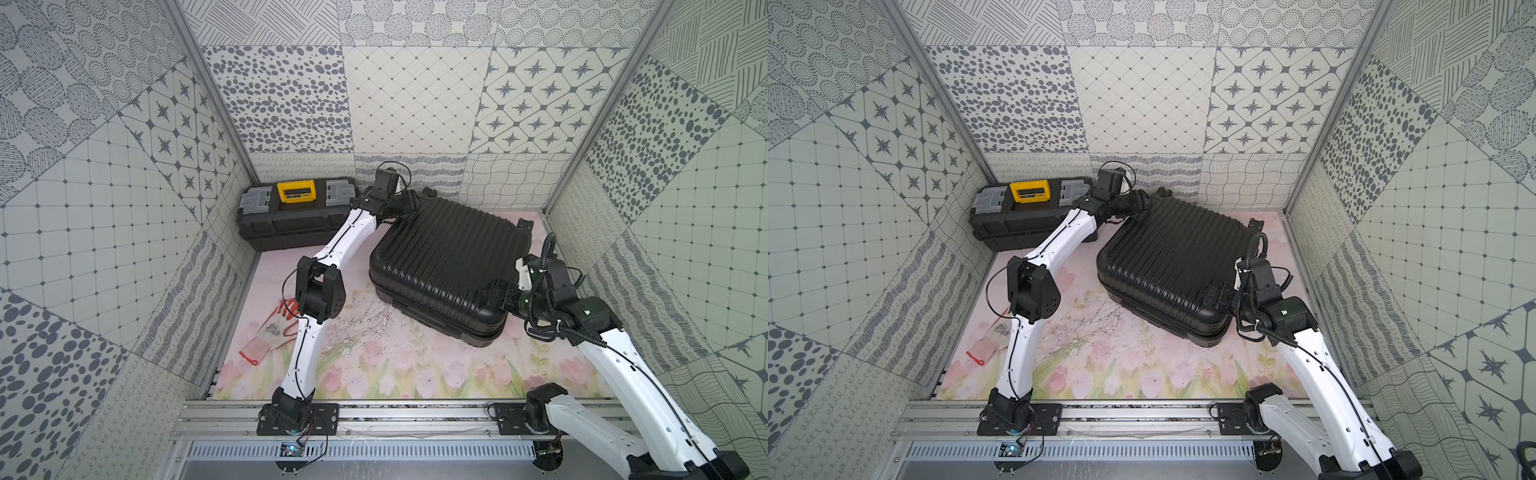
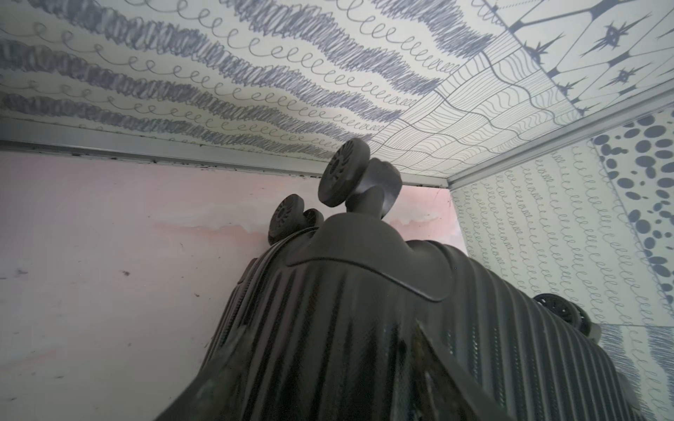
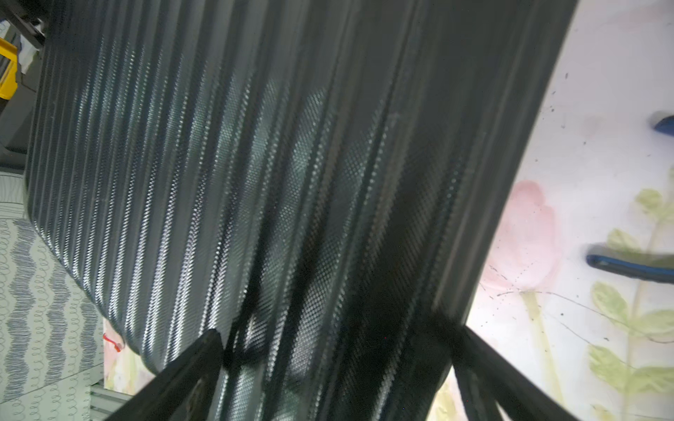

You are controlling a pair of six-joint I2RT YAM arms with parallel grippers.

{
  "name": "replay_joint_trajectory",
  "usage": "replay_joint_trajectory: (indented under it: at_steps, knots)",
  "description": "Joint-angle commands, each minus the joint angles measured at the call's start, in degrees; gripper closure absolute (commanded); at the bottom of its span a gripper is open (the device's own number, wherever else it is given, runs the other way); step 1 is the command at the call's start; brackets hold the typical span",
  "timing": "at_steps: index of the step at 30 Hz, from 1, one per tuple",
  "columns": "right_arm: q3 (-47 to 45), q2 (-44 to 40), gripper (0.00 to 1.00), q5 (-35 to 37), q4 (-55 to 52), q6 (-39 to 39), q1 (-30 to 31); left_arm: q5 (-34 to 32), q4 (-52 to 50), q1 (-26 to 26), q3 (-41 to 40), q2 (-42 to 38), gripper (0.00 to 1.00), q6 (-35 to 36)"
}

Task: Close the suitcase zippers
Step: Adjust the suitcase at the center of the board.

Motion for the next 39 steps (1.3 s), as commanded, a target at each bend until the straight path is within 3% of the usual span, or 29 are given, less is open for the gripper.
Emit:
replay_joint_trajectory:
  at_steps: [1, 6, 9, 14, 20, 23, 28, 32, 39]
  knots:
    - [3.5, 0.1, 0.02, 2.3, -3.3, -4.8, -3.1, -12.8, -15.0, 0.5, 2.9, -4.8, 0.3, 8.2]
    - [8.2, 0.9, 0.02, 0.3, -6.6, -11.0, -10.8, -17.3, -25.1, 0.4, -3.0, -16.2, 0.29, 6.5]
    - [12.7, 2.9, 0.02, -2.1, -5.6, -16.6, -14.4, -15.2, -25.9, -0.3, -15.6, -26.7, 0.27, -1.3]
    - [22.6, 14.7, 0.02, -18.3, -0.6, -24.8, -21.7, -13.3, -19.9, -5.2, -40.9, -45.2, 0.25, -17.2]
    - [36.7, 30.2, 0.02, -28.1, 0.3, -31.3, -21.8, -20.1, -22.9, -14.4, -54.9, -58.4, 0.22, -31.3]
    - [43.1, 37.4, 0.02, -29.3, -0.7, -34.9, -21.4, -20.5, -20.4, -18.2, -60.6, -61.6, 0.19, -36.7]
    - [57.5, 51.3, 0.02, -27.6, -9.0, -41.7, -21.2, -19.6, -5.4, -21.1, -67.0, -60.6, 0.13, -41.3]
    - [67.6, 60.0, 0.02, -23.2, -13.1, -44.7, -21.3, -21.3, 6.4, -21.7, -68.5, -56.6, 0.11, -40.9]
    - [72.7, 67.8, 0.02, -26.4, -15.2, -43.6, -21.1, -18.0, 20.6, -19.5, -69.8, -50.0, 0.11, -39.6]
